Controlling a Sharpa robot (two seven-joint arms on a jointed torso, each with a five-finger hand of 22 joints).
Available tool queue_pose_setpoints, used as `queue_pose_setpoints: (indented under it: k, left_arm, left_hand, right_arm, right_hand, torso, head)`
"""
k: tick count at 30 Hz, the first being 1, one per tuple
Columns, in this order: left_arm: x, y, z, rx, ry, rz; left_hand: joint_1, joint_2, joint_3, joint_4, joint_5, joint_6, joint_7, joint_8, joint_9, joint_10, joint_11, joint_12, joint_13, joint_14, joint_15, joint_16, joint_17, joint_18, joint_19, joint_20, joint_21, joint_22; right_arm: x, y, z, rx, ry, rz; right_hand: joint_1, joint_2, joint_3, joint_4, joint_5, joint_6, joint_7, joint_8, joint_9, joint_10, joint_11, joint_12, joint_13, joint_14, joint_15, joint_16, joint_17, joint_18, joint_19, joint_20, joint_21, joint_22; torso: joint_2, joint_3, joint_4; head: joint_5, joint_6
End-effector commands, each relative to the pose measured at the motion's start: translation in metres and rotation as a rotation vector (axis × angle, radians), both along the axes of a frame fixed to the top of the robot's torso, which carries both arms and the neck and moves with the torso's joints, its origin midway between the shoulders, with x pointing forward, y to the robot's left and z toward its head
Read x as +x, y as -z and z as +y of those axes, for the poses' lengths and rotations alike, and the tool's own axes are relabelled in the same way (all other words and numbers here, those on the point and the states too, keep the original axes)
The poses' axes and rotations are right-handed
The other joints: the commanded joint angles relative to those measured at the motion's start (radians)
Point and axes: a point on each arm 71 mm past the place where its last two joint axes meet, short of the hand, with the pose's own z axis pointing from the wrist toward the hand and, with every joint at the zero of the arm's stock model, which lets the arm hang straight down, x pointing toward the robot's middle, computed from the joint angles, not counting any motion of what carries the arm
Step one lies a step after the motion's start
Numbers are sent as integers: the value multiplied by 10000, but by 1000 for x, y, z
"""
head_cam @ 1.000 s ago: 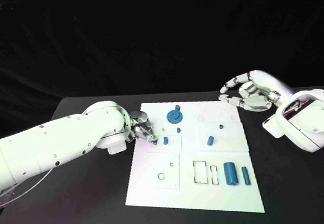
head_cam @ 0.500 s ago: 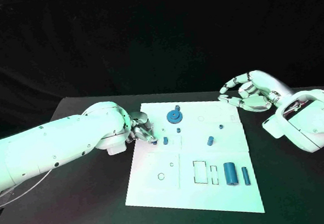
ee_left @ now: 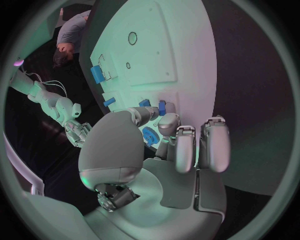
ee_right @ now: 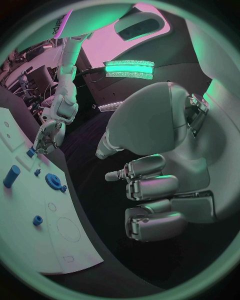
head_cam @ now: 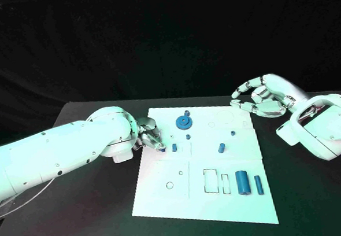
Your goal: Assemble the parts on the task board
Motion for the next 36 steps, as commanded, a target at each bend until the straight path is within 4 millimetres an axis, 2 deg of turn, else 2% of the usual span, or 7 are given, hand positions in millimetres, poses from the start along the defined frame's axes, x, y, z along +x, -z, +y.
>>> queue_pose_setpoints:
  k: [1,22,25,31,36]
  left_arm:
    - [-3,5,-1,256,146,230]
    - [-4,4,-1,477,157,125]
    - [-4,4,-1,475,179,119]
    - [-4,4,-2,470,194,151]
    - [-4,4,-3,467,194,167]
  left_hand:
    - [1,24,1553,-1613,79,173,-69,46,-1,96,-12,43,23,1058,-76,36,2635,-173,74,11,48,403]
    - [-81,-55,1596,-1677,337,270,-92,60,-83,197,-35,124,113,1058,-96,36,2635,-168,58,-8,41,384]
    - [-143,-95,1584,-1681,465,307,-101,68,-115,247,-43,173,172,1058,-102,36,2635,-169,61,-15,44,392]
    - [-489,-236,1164,-1523,493,408,-192,140,-179,455,-116,359,388,1058,-138,36,2635,-174,73,-28,48,415]
    - [-655,-247,874,-1365,455,429,-262,155,-237,513,-151,403,452,1058,-182,36,2635,-173,72,-51,39,411]
  right_arm:
    - [-1,0,1,-62,-81,-63]
    - [-1,0,0,-64,-74,-64]
    - [-1,0,1,-63,-75,-64]
    - [-1,0,0,-63,-67,-66]
    - [-1,0,0,-60,-64,-68]
  right_hand:
    - [-60,21,-55,6,30,-37,-32,38,10,17,-66,-11,1323,909,-66,-53,1960,86,450,-96,-37,2078]
    - [-74,29,-73,11,73,-43,-35,58,17,21,-69,-9,1325,912,-70,-50,1971,84,458,-100,-31,2085]
    - [-74,29,-73,11,73,-43,-35,58,17,21,-69,-9,1325,912,-70,-50,1971,84,458,-100,-31,2085]
    - [-74,29,-73,11,73,-43,-35,58,17,21,-69,-9,1325,912,-70,-50,1971,84,458,-100,-31,2085]
    - [-74,29,-73,11,73,-43,-35,58,17,21,-69,-9,1325,912,-70,-50,1971,84,458,-100,-31,2085]
  torso:
    - [-2,4,-4]
    - [-2,14,-16]
    - [0,13,-12]
    - [-1,18,-24]
    - [0,23,-23]
  head:
    - [9,-8]
    - [15,-40]
    - [15,-49]
    - [15,-57]
    - [12,-61]
